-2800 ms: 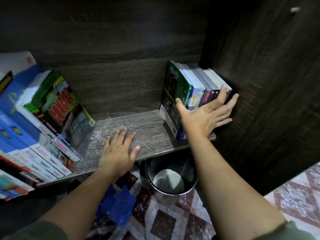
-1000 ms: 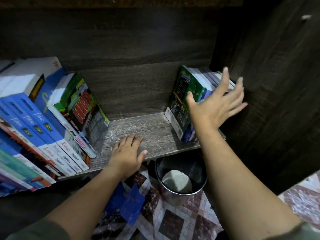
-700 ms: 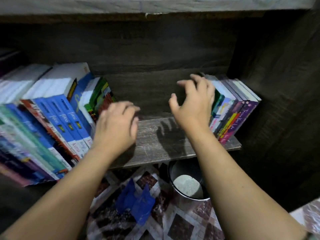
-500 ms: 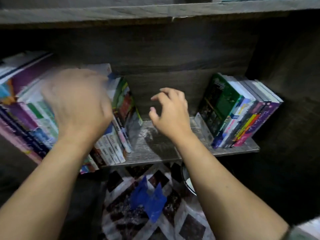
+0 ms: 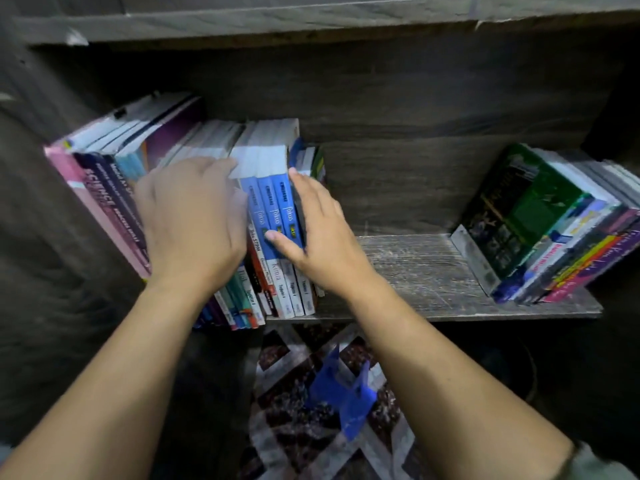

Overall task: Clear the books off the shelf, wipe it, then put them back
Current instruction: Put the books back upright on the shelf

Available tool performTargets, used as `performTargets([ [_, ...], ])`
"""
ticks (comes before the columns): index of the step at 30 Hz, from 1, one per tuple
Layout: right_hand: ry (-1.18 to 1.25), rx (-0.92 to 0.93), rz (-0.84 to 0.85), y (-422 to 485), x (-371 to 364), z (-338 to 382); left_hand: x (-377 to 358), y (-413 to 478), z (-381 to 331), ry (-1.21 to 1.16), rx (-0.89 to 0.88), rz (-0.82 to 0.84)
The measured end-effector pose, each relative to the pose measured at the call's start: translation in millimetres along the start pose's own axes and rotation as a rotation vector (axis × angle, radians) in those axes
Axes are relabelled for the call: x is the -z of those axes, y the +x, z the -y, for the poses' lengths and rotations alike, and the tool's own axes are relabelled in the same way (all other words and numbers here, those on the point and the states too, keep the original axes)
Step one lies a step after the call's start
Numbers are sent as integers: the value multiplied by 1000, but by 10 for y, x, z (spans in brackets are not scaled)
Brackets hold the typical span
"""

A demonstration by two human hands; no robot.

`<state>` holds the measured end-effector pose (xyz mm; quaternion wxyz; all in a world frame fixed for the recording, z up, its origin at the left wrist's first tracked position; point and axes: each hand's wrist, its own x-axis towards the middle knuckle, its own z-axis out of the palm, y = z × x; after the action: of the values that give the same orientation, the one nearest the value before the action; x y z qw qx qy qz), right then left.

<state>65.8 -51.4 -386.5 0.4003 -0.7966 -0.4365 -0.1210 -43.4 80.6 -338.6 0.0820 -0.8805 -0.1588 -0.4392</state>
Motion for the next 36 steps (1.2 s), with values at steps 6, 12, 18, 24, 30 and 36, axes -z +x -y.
performTargets([
  [6, 92, -5, -131, -60, -44, -3, -21, -2, -12, -10, 23, -13],
  [12, 97, -147, -52, -132, -195, 51, -26, 0, -20, -33, 25, -33],
  [18, 69, -122, -103, -160, -245, 115, -34, 6, 0, -43, 17, -46],
  [24, 97, -159, -65, -162, -253, 35, -20, 13, -3, -50, 28, -36],
  [30, 111, -235, -90, -132, -324, 153, -31, 10, -11, -45, 48, -57],
  [36, 110, -250, -272, -217, -460, 308, -50, 15, -16, -55, 56, -87],
])
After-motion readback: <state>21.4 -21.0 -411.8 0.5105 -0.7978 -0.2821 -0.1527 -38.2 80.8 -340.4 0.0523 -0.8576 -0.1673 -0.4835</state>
